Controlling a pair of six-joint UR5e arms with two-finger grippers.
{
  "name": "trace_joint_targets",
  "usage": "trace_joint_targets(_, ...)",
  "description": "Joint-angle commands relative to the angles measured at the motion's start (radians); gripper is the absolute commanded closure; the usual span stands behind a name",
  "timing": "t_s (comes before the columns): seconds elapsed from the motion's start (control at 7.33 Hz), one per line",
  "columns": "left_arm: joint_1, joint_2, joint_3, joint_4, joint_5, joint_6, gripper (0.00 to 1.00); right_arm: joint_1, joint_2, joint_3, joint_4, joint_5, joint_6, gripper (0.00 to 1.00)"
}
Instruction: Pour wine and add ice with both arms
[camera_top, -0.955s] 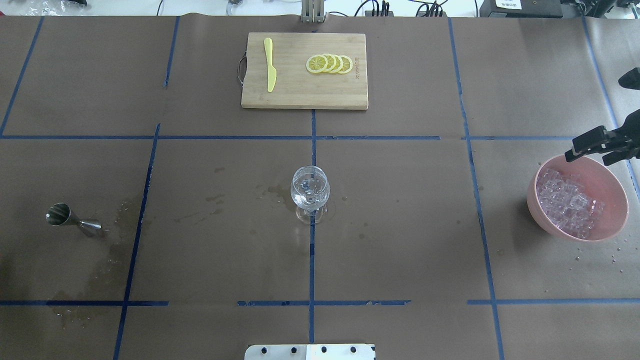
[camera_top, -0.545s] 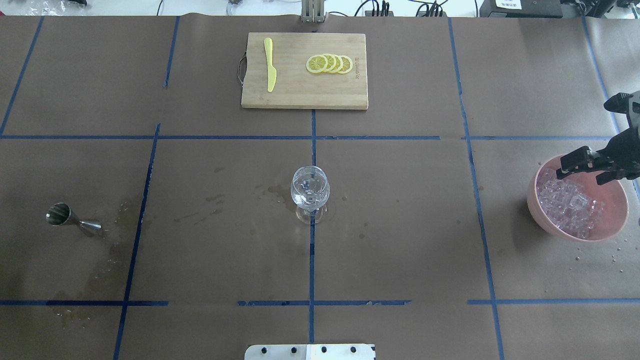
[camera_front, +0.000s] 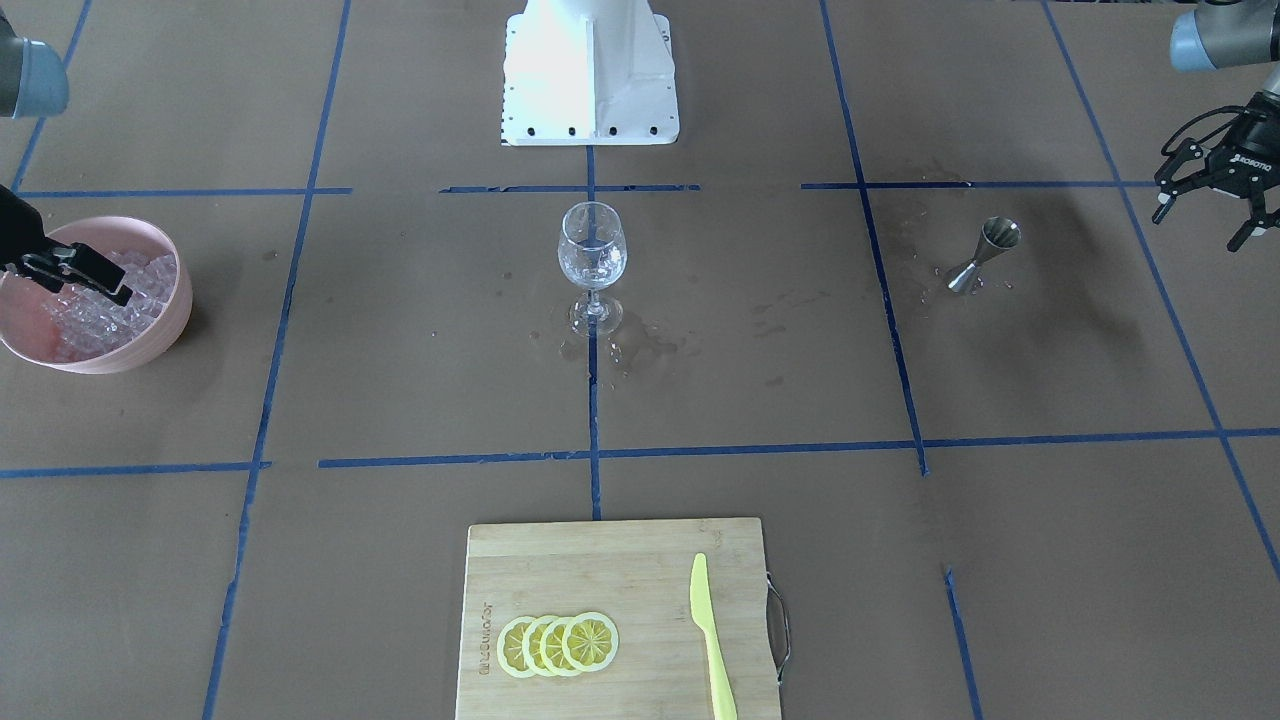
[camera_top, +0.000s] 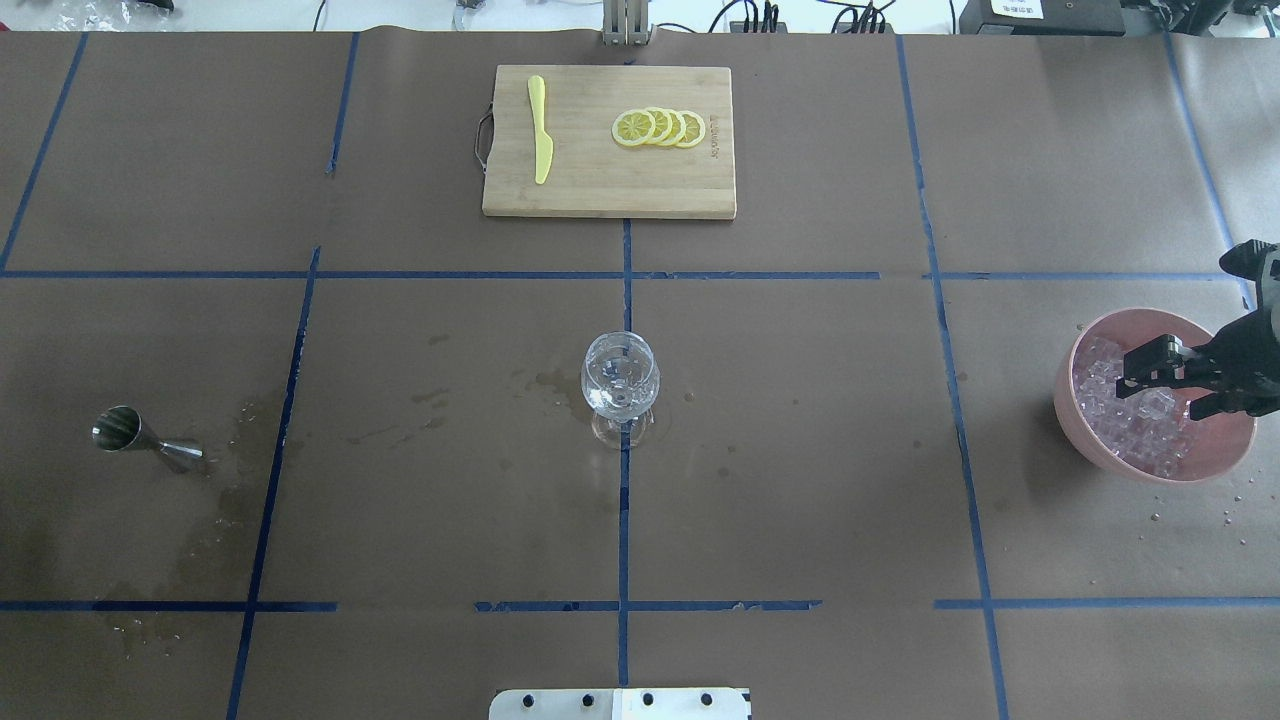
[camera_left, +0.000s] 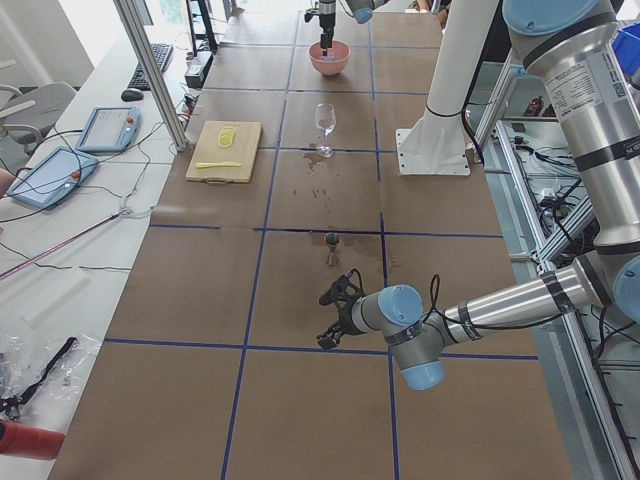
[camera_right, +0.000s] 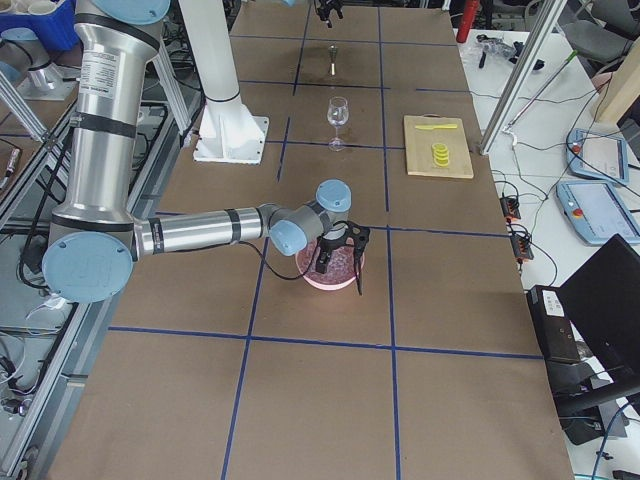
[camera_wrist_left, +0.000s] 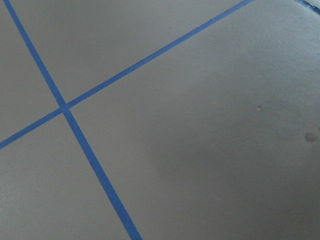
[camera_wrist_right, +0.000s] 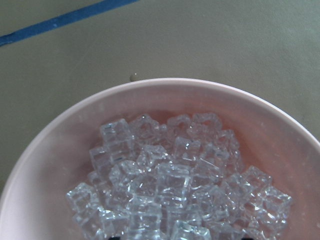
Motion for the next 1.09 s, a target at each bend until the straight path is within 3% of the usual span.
trace_joint_targets(0.0,-0.001,-0.001,0.0,-0.002,0.0,0.0,0.0,-0.009,-0.02,-0.002,0.001,-0.009,0.012,0.5)
trace_joint_targets(0.14,-0.001,-0.001,0.0,-0.005,0.0,0.0,0.0,-0.009,-0.018,-0.002,0.001,-0.009,0.018,0.91)
trace_joint_targets(0.27,-0.002,0.0,0.0,-0.008,-0.002,0.0,0.0,-0.008,-0.015,0.005,0.001,-0.009,0.018,1.0)
trace_joint_targets(0.55,-0.004,0.002,0.0,-0.011,-0.002,0.0,0.0,-0.008,-0.005,0.031,0.001,-0.009,0.018,1.0)
trace_joint_targets(0.95,-0.004,-0.007,-0.017,0.01,-0.024,-0.079,0.0,0.051,0.004,0.204,-0.013,-0.002,0.019,1.0)
